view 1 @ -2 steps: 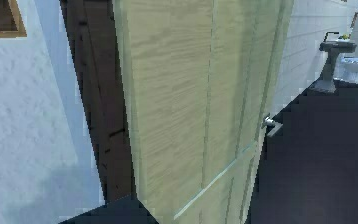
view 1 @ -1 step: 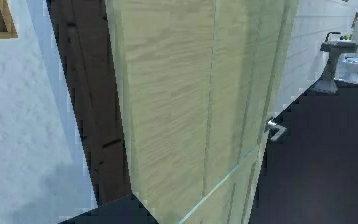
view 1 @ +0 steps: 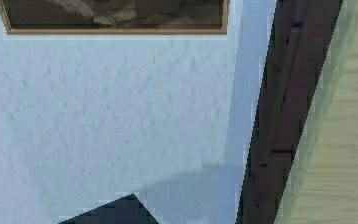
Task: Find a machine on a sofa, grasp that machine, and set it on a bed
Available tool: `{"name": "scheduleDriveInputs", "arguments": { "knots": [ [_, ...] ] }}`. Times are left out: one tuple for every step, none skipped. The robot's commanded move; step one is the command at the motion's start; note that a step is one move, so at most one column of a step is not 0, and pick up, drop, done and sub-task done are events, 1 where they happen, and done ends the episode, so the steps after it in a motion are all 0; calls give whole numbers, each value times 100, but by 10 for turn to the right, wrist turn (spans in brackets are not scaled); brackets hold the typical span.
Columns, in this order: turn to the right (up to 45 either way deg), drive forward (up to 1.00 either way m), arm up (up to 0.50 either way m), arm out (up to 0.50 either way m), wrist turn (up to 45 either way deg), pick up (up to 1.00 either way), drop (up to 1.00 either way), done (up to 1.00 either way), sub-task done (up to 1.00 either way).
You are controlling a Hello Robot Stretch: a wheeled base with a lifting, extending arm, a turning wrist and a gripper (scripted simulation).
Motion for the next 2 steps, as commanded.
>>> {"name": "scheduleDriveInputs", "arguments": {
  "knots": [
    [-450, 0, 0, 0, 0, 0, 0, 0, 0],
    [-450, 0, 0, 0, 0, 0, 0, 0, 0]
  ]
}}
